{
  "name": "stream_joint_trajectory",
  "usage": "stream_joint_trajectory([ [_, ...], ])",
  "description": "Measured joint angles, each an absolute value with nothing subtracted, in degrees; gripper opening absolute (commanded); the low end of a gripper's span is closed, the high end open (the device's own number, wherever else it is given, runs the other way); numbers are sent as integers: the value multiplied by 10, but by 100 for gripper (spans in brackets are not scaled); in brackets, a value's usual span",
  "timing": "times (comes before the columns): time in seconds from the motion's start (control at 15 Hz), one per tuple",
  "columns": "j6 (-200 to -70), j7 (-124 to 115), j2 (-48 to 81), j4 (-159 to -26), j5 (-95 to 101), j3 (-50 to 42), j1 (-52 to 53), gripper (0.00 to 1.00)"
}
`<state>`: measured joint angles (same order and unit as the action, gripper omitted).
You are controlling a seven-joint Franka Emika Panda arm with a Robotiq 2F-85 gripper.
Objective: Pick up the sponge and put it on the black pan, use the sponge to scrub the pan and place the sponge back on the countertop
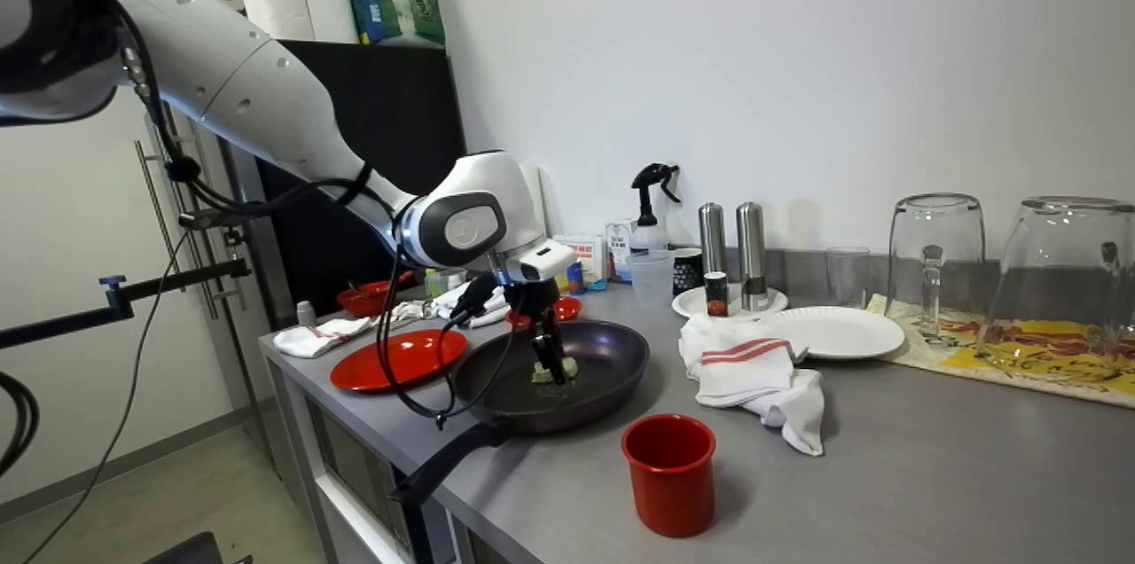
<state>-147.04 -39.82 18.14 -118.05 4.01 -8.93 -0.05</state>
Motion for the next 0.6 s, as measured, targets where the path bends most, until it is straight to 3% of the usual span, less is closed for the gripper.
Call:
stream_joint_trajectory([
  [0.07, -1470, -398, 181, -1181, 40, -89, -1, 28],
  [0.6, -1477, -398, 194, -1180, 39, -91, -1, 28],
])
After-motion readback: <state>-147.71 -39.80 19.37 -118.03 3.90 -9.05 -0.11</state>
